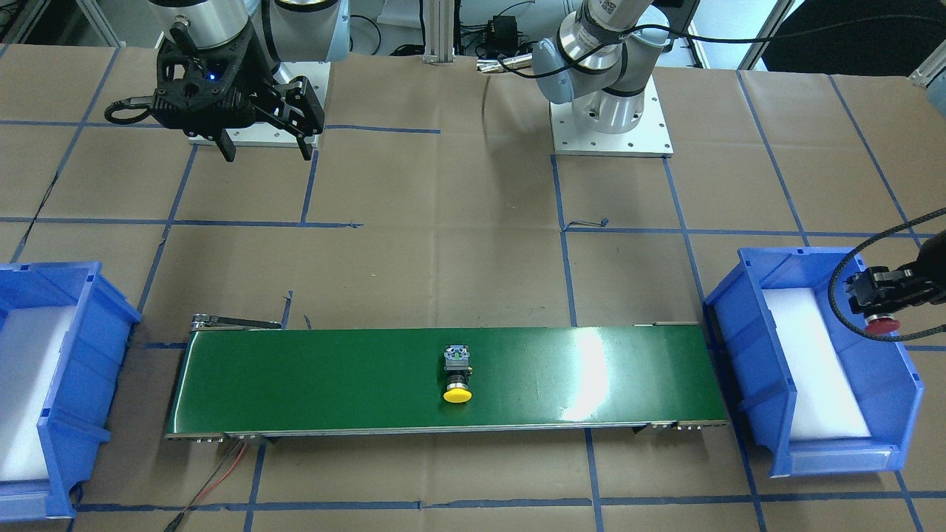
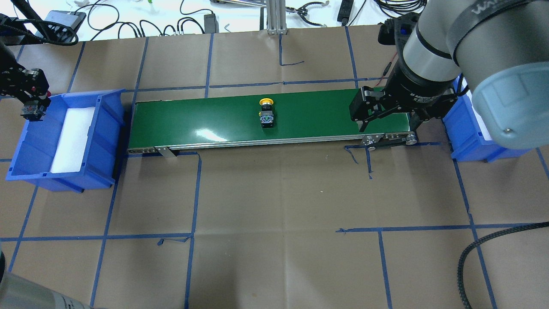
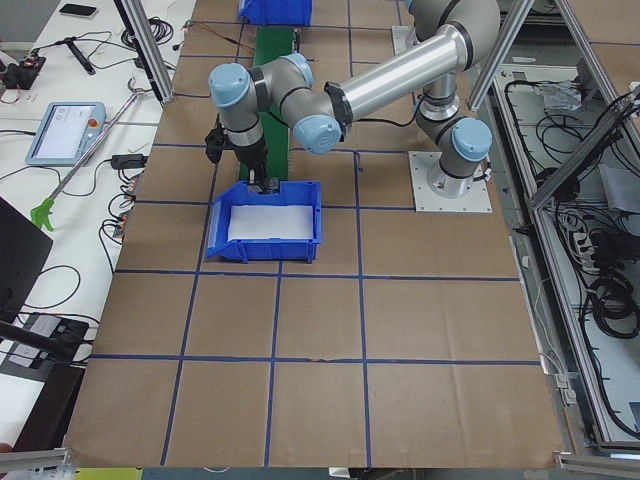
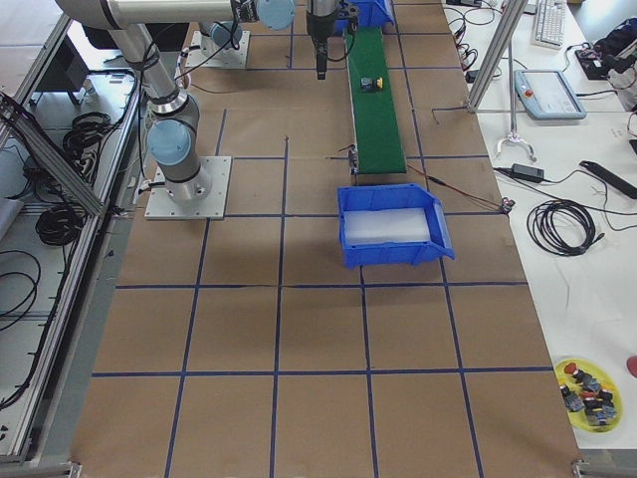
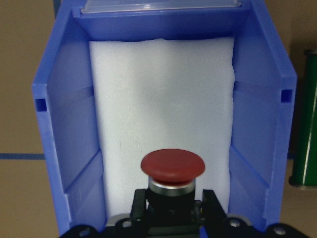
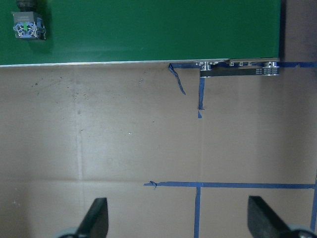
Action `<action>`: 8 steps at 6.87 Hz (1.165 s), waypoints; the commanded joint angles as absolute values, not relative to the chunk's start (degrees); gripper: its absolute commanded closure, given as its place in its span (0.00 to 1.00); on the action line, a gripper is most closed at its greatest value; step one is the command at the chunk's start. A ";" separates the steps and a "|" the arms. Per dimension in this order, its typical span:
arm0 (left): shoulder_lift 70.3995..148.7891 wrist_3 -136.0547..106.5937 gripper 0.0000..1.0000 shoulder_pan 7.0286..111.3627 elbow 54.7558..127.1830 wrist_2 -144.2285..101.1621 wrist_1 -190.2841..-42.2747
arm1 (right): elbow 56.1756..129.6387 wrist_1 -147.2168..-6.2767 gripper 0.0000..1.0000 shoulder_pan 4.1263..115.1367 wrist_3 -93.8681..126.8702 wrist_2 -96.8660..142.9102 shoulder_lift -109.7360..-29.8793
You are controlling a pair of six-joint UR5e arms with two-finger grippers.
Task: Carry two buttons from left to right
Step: 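Lower the left gripper into the bin and grasp the red-capped button, then carry the red button to the belt while the right gripper approaches the yellow button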
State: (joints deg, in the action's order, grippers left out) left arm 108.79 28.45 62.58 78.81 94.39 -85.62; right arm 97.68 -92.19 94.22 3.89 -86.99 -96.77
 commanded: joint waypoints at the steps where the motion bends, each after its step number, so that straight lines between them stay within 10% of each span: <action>1: 107.50 25.50 0.94 67.30 78.31 94.57 -86.13 | 97.73 -92.20 0.00 94.22 3.95 -87.01 -96.77; 8: 108.54 8.71 0.94 82.26 81.03 94.13 -85.34 | 97.73 -92.11 0.00 94.22 3.87 -87.01 -96.86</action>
